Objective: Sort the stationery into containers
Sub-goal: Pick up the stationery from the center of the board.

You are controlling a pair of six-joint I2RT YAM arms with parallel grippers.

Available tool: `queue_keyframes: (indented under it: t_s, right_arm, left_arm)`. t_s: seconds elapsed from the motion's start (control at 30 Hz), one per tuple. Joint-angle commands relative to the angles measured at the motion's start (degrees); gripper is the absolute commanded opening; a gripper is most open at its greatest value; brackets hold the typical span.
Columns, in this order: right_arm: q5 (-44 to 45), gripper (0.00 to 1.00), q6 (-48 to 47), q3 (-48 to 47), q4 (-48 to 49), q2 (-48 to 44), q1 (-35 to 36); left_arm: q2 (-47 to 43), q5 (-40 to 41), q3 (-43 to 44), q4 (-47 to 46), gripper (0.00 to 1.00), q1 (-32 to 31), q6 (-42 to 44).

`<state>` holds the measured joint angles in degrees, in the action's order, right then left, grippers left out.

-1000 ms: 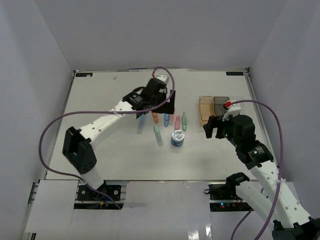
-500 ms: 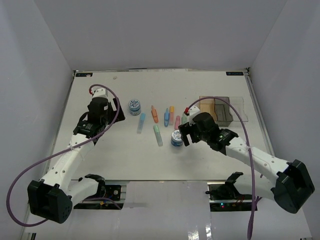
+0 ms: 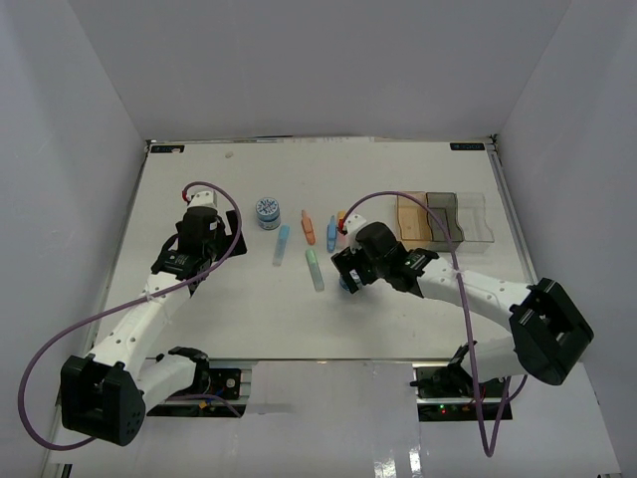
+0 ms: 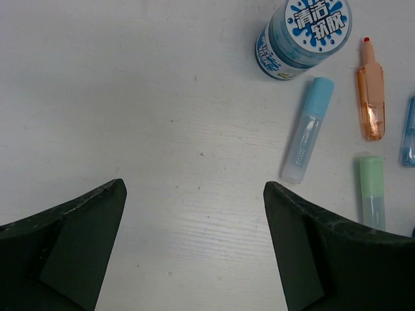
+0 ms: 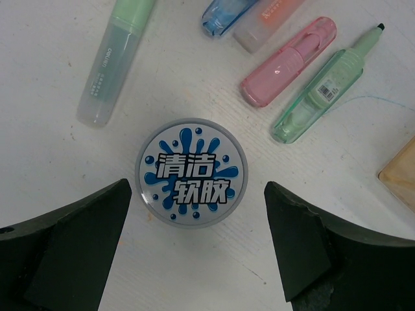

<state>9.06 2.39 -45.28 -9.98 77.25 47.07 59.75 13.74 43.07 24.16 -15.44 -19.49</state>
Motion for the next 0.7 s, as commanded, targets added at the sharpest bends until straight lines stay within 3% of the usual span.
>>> queue_keyframes:
  t_s: [0.0, 0.17, 0.3, 0.53, 0.6, 0.67]
  right_arm:
    - [0.70, 0.90, -0.20, -2.71, 2.59, 1.67, 0.39]
    - [0.78, 0.90, 0.24, -3.24, 3.39, 4.57, 0.30]
    - [0.96, 0.98, 0.42, -3.77, 3.83, 5.89, 0.30]
    - [2.89, 0.58, 0.77, -4.20, 3.91, 4.66, 0.22]
    - [3.77, 0.51, 0.86, -4.64, 3.48, 3.96, -0.04]
    - [5.08, 0.51, 0.95, -5.87, 1.90, 2.38, -0.48]
  left_arm:
    - [-0.33, -0.82, 0.53, -1.14, 0.98, 0.32, 0.68]
    - [-0.68, -0.91, 0.52, -1.14, 0.98, 0.32, 0.68]
    - [-0.86, -0.99, 0.44, -1.14, 0.98, 0.32, 0.76]
    - [-0.68, -1.34, 0.52, -1.13, 0.98, 0.32, 0.85]
    - [-0.86, -1.52, 0.52, -1.05, 0.98, 0.32, 0.85]
    - [-0.95, -1.52, 0.52, -1.05, 0.98, 0.32, 0.76]
